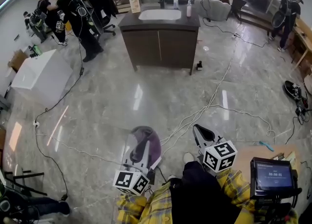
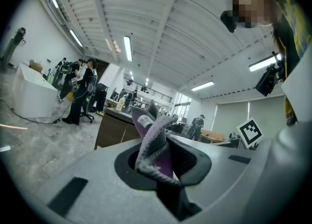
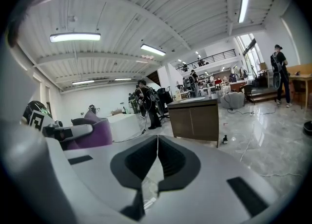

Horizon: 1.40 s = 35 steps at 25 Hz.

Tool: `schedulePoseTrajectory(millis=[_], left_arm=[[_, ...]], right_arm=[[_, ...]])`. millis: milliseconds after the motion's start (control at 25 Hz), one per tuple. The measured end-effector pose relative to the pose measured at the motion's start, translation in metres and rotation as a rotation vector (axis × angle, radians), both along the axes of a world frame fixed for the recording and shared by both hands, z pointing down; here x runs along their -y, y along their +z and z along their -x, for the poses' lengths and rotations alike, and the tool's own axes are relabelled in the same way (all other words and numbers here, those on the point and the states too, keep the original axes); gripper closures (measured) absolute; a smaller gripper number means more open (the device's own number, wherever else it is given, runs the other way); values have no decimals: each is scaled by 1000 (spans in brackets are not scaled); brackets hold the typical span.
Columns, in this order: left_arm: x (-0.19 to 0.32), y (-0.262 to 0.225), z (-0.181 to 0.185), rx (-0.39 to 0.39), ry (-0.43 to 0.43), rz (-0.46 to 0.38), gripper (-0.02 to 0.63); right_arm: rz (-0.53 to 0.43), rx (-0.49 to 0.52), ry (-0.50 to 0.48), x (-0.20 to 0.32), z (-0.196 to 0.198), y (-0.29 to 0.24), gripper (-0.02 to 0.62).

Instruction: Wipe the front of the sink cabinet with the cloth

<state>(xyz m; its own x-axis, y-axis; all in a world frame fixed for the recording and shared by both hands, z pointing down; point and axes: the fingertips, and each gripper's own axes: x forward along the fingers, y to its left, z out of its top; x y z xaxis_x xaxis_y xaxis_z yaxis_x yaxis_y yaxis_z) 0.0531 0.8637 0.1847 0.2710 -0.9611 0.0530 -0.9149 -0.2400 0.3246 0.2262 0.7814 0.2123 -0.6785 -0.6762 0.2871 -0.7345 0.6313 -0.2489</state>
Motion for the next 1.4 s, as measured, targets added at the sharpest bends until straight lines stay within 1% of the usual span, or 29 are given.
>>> schedulePoseTrajectory(millis=[120, 240, 440, 640, 800, 880, 1240, 1320, 1400], left_arm=[[-10, 2, 14, -2, -8, -12, 557], [-12, 3, 25, -15, -25, -12, 557], [-3, 9, 35, -23, -56, -2, 556], [29, 8, 41, -3, -74, -2, 556], [78, 8, 45, 10, -98, -3, 556], [96, 9, 47, 10, -112, 1, 556], [100, -4, 57, 36, -123, -16, 557], [116, -5, 54, 44, -126, -20, 556], [144, -5, 44, 53, -128, -20, 556]], right_arm=[[-8, 9, -13, -11, 15, 1, 589], [-11, -8, -24, -13, 24, 1, 589], [-5, -22, -20, 3, 27, 5, 589], [-4, -14, -25, 42, 40, 9, 589], [2, -7, -64, 96, 51, 14, 589], [1, -9, -72, 114, 52, 15, 589], [14, 2, -59, 117, 60, 12, 589], [14, 2, -58, 131, 56, 13, 589], [13, 1, -63, 156, 45, 16, 589]])
